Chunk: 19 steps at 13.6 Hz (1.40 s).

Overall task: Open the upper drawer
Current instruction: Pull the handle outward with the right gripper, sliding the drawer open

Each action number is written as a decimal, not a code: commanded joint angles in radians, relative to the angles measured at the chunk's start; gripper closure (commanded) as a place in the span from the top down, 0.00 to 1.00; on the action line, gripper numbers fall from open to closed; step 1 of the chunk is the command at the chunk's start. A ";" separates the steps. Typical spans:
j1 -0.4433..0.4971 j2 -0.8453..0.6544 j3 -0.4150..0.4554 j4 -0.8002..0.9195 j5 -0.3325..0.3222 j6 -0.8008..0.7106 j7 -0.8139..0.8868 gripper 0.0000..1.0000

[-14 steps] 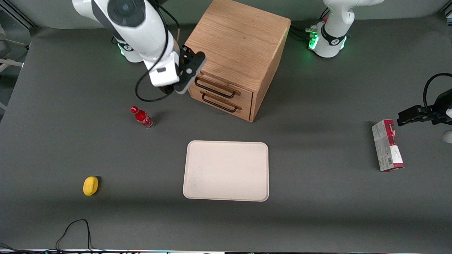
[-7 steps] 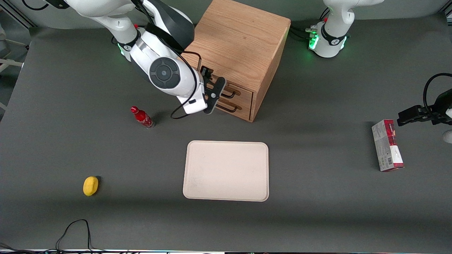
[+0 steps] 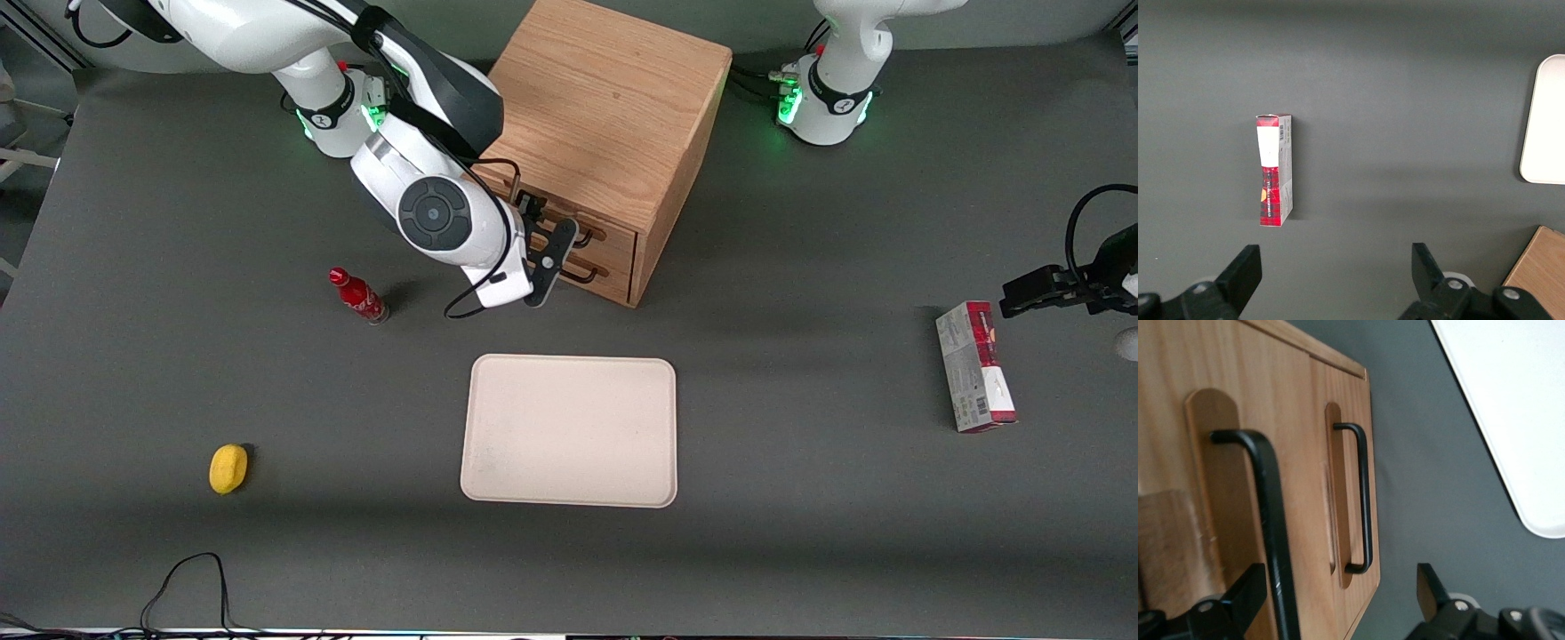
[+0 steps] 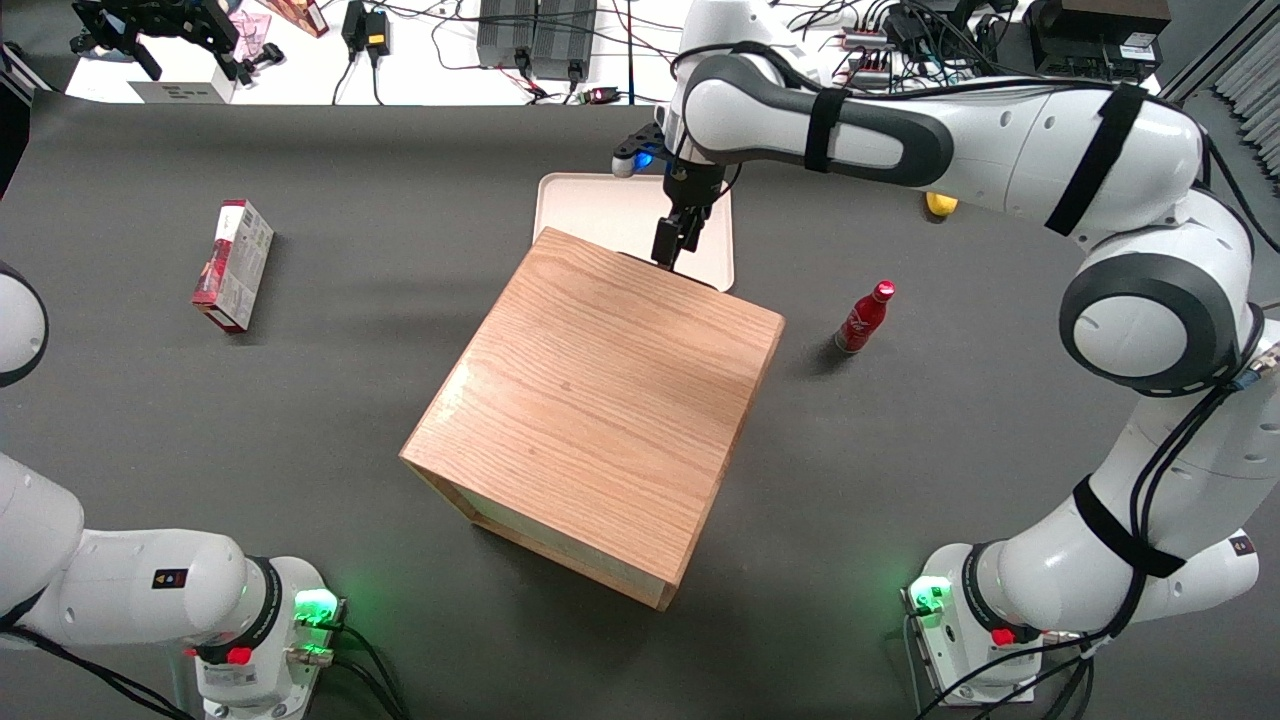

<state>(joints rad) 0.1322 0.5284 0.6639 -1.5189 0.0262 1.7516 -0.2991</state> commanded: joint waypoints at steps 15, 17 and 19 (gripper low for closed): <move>-0.040 0.217 -0.141 0.359 -0.178 0.009 -0.236 1.00; -0.043 0.217 -0.144 0.376 -0.178 0.009 -0.245 1.00; -0.045 0.217 -0.159 0.396 -0.178 0.011 -0.247 1.00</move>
<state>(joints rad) 0.0767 0.7242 0.5147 -1.1814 -0.1321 1.7774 -0.5252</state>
